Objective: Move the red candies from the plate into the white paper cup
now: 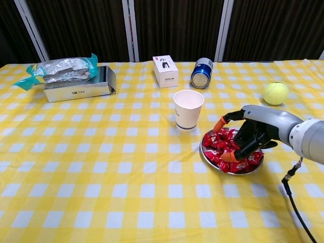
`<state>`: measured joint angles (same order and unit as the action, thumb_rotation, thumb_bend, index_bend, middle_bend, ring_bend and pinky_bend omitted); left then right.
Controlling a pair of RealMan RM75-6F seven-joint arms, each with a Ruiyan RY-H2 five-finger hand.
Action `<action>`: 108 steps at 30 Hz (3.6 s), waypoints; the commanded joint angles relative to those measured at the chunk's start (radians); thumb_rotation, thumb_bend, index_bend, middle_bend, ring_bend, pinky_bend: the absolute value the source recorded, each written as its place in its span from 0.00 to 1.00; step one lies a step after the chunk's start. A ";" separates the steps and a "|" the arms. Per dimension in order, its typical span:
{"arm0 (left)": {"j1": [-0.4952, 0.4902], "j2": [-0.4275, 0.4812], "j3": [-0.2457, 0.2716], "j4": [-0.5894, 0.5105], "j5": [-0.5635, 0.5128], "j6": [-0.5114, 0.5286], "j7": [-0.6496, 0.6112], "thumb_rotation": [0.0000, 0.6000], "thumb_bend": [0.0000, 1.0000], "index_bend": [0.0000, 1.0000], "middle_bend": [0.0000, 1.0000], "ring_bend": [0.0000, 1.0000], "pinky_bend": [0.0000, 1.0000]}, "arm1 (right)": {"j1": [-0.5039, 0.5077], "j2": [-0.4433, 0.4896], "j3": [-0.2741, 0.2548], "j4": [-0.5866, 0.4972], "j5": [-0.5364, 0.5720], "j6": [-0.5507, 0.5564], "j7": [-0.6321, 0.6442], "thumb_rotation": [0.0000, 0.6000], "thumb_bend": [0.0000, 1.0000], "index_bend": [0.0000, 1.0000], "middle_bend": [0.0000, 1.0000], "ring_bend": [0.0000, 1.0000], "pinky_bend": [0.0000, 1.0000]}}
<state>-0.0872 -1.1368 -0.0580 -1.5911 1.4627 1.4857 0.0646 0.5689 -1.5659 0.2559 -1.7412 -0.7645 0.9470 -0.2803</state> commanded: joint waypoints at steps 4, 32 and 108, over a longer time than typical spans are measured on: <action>0.000 0.001 0.001 -0.001 -0.001 -0.001 -0.001 1.00 0.05 0.00 0.00 0.00 0.00 | 0.015 0.013 -0.012 0.019 -0.003 -0.014 0.008 1.00 0.29 0.07 0.91 0.92 1.00; -0.003 0.010 0.004 -0.017 -0.011 -0.020 -0.008 1.00 0.05 0.00 0.00 0.00 0.00 | 0.018 -0.041 -0.108 0.139 -0.156 0.079 -0.072 1.00 0.26 0.24 0.91 0.92 1.00; -0.021 0.020 -0.001 -0.022 -0.040 -0.059 -0.008 1.00 0.05 0.00 0.00 0.00 0.00 | 0.194 0.000 0.186 0.086 -0.023 0.062 -0.033 1.00 0.51 0.82 0.91 0.92 1.00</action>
<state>-0.1074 -1.1172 -0.0588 -1.6132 1.4237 1.4271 0.0569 0.7452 -1.5569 0.4276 -1.6670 -0.8028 1.0201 -0.3097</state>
